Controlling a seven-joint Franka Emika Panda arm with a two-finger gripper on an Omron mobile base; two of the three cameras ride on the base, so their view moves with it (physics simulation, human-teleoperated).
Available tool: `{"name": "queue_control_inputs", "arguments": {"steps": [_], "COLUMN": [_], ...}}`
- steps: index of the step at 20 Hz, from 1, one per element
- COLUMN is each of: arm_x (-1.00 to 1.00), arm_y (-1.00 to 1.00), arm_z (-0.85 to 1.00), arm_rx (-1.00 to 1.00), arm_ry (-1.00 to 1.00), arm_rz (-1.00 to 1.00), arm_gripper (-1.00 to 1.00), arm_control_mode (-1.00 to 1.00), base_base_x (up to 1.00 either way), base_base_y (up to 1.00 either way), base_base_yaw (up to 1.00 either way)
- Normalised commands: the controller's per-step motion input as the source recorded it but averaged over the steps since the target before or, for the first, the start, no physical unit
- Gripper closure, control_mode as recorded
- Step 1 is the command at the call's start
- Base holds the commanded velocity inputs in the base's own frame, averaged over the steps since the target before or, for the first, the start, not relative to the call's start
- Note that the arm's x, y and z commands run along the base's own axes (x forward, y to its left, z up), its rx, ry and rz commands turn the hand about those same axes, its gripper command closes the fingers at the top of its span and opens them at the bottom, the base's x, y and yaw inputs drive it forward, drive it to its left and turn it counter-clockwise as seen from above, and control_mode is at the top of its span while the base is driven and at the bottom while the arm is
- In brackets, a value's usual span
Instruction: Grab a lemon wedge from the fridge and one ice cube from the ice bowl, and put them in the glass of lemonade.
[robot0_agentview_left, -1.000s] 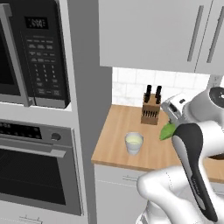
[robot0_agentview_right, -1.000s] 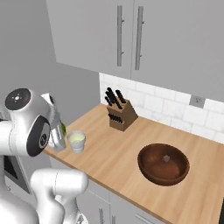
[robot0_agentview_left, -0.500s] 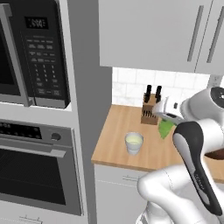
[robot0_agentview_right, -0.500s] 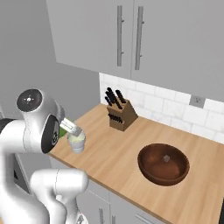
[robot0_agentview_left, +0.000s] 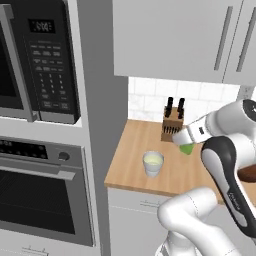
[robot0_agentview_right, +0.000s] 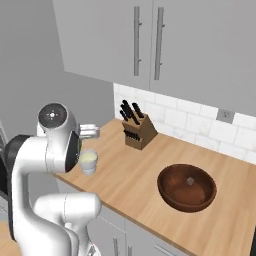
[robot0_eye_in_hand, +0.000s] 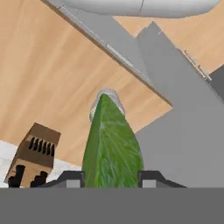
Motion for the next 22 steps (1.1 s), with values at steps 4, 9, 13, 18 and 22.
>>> {"name": "queue_control_inputs", "arguments": {"steps": [4,9,13,18,22], "arm_x": [0.19,0.29,0.39,0.32,0.32], "arm_y": [0.18,0.25,0.17,0.0,0.0], "arm_z": [-0.42,-0.3,-0.36,-0.35,-0.38], "arm_rx": [-0.22,-0.06,-0.05,0.0,0.0], "arm_ry": [-0.44,-0.02,0.02,0.03,0.03], "arm_rz": [0.5,0.15,0.12,0.01,0.0], "arm_gripper": [1.0,1.0,1.0,1.0,1.0], "arm_control_mode": [-1.0,-1.0,-1.0,-1.0,-1.0], "base_base_x": [0.0,0.0,0.0,0.0,0.0], "base_base_y": [0.0,0.0,0.0,0.0,0.0], "base_base_yaw": [0.0,0.0,0.0,0.0,0.0]}}
